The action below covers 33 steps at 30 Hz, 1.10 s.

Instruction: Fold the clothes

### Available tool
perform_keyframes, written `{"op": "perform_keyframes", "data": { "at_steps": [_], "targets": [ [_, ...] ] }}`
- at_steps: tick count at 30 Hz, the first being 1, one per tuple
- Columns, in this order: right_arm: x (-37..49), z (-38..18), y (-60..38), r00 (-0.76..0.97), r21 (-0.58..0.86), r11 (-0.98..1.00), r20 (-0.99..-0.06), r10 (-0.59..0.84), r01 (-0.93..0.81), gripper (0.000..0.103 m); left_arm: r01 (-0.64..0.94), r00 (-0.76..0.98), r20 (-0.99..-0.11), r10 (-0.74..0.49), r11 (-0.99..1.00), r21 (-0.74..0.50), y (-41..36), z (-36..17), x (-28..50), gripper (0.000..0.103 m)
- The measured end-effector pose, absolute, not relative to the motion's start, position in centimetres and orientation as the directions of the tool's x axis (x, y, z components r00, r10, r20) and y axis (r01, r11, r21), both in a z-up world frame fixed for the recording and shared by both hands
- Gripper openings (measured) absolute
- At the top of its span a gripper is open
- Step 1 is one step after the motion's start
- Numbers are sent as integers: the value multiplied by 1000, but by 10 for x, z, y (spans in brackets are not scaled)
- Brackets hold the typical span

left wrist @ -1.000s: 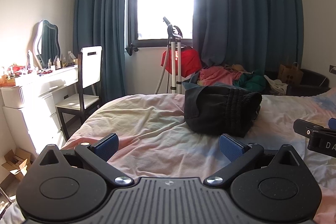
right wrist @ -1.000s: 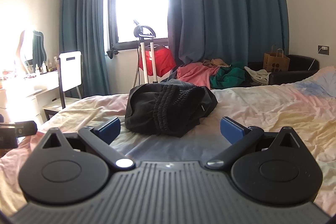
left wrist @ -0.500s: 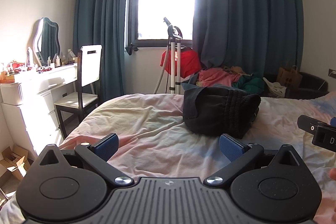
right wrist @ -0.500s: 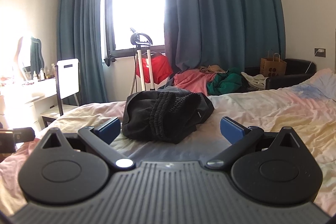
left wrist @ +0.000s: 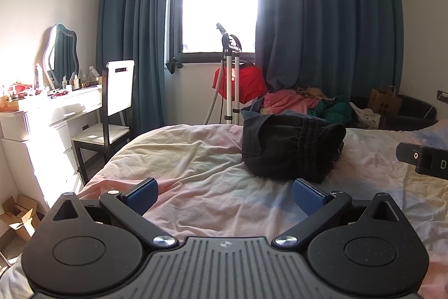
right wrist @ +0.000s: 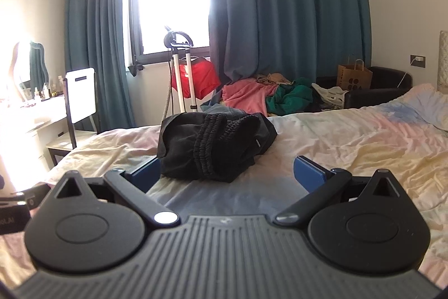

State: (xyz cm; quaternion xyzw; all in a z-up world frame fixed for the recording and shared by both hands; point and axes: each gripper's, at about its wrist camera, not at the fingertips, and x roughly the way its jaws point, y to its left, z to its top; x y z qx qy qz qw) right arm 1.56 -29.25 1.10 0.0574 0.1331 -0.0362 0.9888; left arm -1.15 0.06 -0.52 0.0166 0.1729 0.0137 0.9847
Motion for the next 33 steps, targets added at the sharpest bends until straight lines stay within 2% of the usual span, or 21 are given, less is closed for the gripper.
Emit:
{"op": "perform_keyframes", "data": {
  "at_steps": [9, 13, 16, 18, 19, 20, 21, 27, 30, 33],
  "targets": [
    [8, 15, -296, 969, 184, 982, -246, 12, 34, 103, -36, 940, -338, 50, 998, 48, 1, -10, -11, 103],
    [7, 10, -305, 965, 202, 979, -258, 41, 12, 100, 2, 936, -353, 7, 1000, 24, 2, -22, -8, 103],
    [5, 5, -312, 965, 184, 983, -260, 39, 10, 85, 36, 929, -368, -25, 999, 21, -3, -34, -5, 103],
    [5, 2, -321, 963, 197, 980, -269, 28, 26, 63, 68, 921, -387, -53, 997, 24, -12, -44, 1, 103],
    [5, 1, -326, 962, 216, 976, -273, 23, 38, 57, 85, 914, -400, -67, 996, 28, -18, -49, 7, 103],
    [6, 1, -331, 962, 234, 971, -274, 16, 50, 42, 100, 908, -413, -76, 994, 36, -25, -53, 15, 102],
    [6, 0, -334, 963, 246, 967, -268, 8, 61, 34, 116, 902, -423, -86, 992, 47, -33, -56, 27, 102],
    [11, -12, -351, 973, 274, 954, -224, -59, 121, 33, 183, 892, -435, -120, 977, 107, -91, -65, 128, 100],
    [22, -26, -364, 964, 285, 945, -254, -83, 157, 33, 175, 898, -431, -88, 971, 165, -126, -69, 194, 100],
    [40, -43, -381, 948, 349, 917, -309, -79, 191, 34, 167, 907, -412, -82, 970, 174, -157, -70, 251, 98]
  ]
}}
